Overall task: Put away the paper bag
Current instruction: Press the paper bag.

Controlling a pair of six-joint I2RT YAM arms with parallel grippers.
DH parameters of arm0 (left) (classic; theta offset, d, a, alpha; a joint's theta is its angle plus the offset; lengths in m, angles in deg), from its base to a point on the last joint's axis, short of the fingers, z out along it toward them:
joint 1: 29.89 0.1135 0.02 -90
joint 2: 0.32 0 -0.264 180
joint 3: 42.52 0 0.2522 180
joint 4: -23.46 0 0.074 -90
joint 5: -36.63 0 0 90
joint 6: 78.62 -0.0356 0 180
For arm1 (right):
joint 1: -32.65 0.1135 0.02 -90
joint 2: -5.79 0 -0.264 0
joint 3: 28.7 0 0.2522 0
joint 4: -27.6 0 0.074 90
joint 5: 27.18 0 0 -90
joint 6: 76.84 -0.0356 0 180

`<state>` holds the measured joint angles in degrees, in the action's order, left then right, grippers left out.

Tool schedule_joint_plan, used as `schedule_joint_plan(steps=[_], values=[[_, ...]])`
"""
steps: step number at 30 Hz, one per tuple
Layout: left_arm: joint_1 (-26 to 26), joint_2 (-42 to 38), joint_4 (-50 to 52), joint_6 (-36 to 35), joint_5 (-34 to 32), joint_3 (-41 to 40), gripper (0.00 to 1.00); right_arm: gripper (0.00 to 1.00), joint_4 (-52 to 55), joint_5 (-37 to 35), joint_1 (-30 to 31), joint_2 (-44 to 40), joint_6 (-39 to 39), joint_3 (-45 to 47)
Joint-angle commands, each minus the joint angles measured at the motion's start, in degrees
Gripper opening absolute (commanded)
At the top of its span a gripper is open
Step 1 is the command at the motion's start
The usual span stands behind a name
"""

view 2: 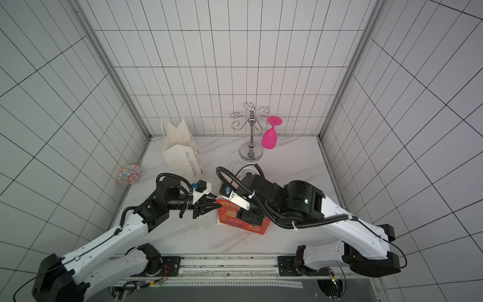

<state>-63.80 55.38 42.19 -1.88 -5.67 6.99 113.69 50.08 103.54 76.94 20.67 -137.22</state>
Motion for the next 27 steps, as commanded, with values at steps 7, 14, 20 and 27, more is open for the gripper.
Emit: schedule_joint_plan(steps=[7,14,20,27], values=[[0.3,0.1,-0.8,0.2,1.5,0.0,0.29,0.56,-0.6,1.9,-2.8,1.1,-0.5,6.9],[0.3,0.0,-1.1,0.2,1.5,0.1,0.29,0.44,-1.7,6.8,-6.2,1.0,0.5,10.1],[0.3,0.1,-1.3,0.5,1.6,0.3,0.29,0.34,-2.3,10.9,-7.7,1.3,1.9,11.7],[0.9,0.2,-1.1,0.9,1.7,0.5,0.3,0.04,-3.5,14.7,-9.4,-0.8,4.1,12.2]])
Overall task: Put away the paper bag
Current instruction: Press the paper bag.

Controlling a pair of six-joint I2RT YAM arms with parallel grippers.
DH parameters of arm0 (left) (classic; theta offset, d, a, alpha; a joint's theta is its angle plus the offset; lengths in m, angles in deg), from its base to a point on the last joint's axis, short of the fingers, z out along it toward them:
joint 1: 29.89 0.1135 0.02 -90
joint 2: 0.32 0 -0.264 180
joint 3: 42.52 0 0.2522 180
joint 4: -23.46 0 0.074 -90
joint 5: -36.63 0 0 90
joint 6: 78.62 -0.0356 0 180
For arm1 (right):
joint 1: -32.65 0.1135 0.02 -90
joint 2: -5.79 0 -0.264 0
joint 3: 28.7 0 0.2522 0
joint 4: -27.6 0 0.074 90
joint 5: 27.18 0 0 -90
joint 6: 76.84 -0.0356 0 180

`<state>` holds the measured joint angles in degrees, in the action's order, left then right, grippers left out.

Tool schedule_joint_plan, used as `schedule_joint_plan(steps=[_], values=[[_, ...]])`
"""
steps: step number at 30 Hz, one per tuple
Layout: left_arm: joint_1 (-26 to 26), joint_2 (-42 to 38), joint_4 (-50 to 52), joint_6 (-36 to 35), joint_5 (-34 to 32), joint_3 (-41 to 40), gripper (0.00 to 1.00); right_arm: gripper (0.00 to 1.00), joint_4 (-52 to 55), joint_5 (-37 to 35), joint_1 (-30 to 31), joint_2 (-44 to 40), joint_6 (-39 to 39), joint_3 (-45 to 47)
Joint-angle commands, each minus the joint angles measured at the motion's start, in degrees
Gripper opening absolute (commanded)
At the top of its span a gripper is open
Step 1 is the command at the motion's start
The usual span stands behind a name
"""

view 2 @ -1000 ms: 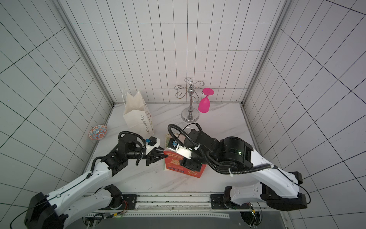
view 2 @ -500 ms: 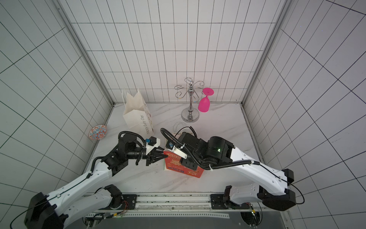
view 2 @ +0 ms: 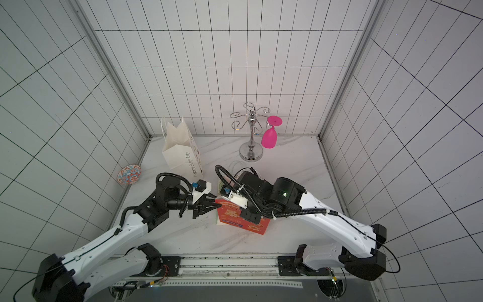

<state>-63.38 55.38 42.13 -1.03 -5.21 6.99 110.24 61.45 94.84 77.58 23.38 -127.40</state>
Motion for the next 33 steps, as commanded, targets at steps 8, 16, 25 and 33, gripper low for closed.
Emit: schedule_joint_plan(steps=[8,16,25,33], values=[[4.2,-2.7,1.7,-0.6,0.8,0.7,0.43,0.0,-2.7,11.1,-5.9,-3.2,9.1,5.8],[4.9,-10.9,7.2,-4.1,-4.5,-1.3,0.68,0.0,-6.2,18.6,-10.2,-6.0,24.5,8.4],[5.1,-15.2,7.6,-5.5,0.4,-4.0,0.79,0.0,0.9,24.3,-12.9,0.0,37.6,-0.7],[1.1,-12.3,7.9,-7.3,1.1,-4.7,0.8,0.0,4.0,20.3,-12.8,0.4,41.8,-4.8]])
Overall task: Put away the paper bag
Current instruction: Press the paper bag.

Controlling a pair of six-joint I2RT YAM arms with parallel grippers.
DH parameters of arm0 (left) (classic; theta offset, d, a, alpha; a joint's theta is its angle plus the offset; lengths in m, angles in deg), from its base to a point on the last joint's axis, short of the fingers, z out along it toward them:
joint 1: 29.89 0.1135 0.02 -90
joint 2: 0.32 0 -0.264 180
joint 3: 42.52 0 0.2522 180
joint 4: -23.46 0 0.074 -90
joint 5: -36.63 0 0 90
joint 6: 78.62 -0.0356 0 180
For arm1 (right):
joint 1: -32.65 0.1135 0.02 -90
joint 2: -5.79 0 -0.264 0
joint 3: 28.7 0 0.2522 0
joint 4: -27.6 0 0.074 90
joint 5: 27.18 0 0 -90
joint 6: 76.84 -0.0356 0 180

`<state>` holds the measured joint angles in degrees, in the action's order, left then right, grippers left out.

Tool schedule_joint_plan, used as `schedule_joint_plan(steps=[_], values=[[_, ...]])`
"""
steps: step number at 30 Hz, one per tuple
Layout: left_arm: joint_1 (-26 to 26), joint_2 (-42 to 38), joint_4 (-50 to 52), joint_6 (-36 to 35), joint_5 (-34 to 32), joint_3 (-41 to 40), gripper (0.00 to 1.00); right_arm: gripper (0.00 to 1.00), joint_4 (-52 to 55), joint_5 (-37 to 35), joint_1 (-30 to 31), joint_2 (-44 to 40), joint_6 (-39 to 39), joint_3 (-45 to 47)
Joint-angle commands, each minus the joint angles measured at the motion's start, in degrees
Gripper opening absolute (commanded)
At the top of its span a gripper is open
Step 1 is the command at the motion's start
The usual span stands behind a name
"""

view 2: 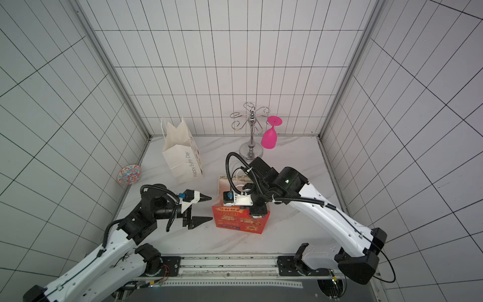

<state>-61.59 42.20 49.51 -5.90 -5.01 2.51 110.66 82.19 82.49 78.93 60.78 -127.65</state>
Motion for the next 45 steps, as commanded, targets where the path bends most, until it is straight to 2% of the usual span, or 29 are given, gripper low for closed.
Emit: schedule_joint_plan(steps=[1,5,11,14,18,23,29,37,42,45], values=[[-0.7,1.1,0.3,-2.5,0.8,-0.1,0.8,0.0,4.0,-0.9,-0.4,-1.2,4.7,-4.9],[-1.1,1.9,-1.5,-3.8,1.6,-0.8,0.77,0.0,6.2,-1.3,0.2,-1.8,6.2,-5.7],[-3.7,6.9,-1.8,-5.0,3.5,0.3,0.69,0.0,3.7,-3.3,2.3,-3.7,5.1,-2.7],[-4.6,7.5,-0.1,-6.5,4.2,0.4,0.69,0.0,1.8,-4.9,2.8,-5.0,4.2,-1.0],[-4.7,5.2,-0.3,-4.8,3.3,-0.6,0.73,0.0,0.2,-7.1,3.0,-7.0,4.0,1.5],[-4.9,3.2,-0.6,-3.7,2.2,-1.4,0.76,0.0,-1.1,-5.6,3.0,-9.1,7.2,3.6],[-4.9,4.2,0.6,-5.0,2.4,-0.8,0.77,0.0,-0.5,-4.2,2.8,-7.0,12.4,2.6],[-5.7,4.2,-0.7,-2.5,3.4,-1.4,0.77,0.0,-8.5,-6.9,2.1,-9.0,13.3,5.7],[-12.6,7.0,-3.1,1.2,-4.1,-1.7,0.77,0.0,-11.9,-7.9,2.1,-13.4,11.5,11.2],[-12.9,7.4,-4.5,4.7,-8.7,-2.0,0.77,0.0,-12.5,-8.0,2.2,-15.9,10.4,14.1]])
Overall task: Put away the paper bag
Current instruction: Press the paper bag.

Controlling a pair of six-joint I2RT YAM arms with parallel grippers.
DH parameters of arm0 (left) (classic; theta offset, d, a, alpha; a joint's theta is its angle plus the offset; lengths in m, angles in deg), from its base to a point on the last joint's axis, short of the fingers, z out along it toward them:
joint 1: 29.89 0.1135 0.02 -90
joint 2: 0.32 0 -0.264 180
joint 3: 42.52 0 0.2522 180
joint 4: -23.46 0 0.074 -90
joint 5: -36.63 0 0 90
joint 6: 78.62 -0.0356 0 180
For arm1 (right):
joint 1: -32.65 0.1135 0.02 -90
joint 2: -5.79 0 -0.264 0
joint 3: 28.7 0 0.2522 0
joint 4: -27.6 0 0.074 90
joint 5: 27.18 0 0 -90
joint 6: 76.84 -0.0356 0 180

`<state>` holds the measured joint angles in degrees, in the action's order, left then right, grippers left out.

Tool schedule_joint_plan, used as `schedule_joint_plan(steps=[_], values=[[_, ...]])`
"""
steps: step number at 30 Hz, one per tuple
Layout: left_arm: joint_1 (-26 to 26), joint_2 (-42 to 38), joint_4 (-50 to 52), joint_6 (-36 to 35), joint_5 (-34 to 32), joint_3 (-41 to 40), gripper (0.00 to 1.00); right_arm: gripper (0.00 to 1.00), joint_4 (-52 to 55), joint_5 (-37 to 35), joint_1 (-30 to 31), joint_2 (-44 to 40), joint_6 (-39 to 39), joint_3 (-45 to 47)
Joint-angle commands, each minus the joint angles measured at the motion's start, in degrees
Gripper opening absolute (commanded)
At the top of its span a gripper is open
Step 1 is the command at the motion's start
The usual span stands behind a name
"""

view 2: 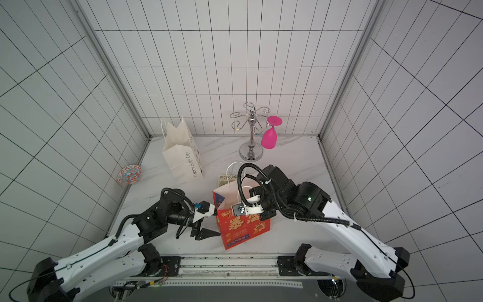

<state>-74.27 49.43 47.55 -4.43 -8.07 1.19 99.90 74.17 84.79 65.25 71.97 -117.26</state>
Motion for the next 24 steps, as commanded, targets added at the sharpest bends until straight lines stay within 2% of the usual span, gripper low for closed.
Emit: schedule_joint_plan(steps=[1,4,8,15,18,24], values=[[-0.4,-0.1,-3.6,5.3,-7.2,-1.2,0.77,0.0,-1.9,-0.2,-0.1,-2.9,-1.1,4.5],[-3.1,-2.8,-10.7,14.0,-12.5,-4.9,0.77,0.0,-1.9,-1.5,0.0,-4.8,-2.1,6.1],[-9.0,-9.0,-18.5,22.6,-23.8,-11.8,0.78,0.0,-1.9,-2.0,0.1,-6.6,-2.6,7.5],[-17.5,-13.1,-24.0,29.1,-37.2,-19.2,0.79,0.0,-2.4,-1.2,0.1,-7.8,-3.0,8.7],[-20.0,-11.0,-27.6,29.2,-39.6,-21.9,0.79,0.0,-2.4,-0.9,0.1,-8.0,-3.3,9.0],[-22.6,-0.6,-35.4,28.3,-43.7,-22.0,0.79,0.0,-2.5,-0.5,0.3,-7.6,-3.5,9.0]])
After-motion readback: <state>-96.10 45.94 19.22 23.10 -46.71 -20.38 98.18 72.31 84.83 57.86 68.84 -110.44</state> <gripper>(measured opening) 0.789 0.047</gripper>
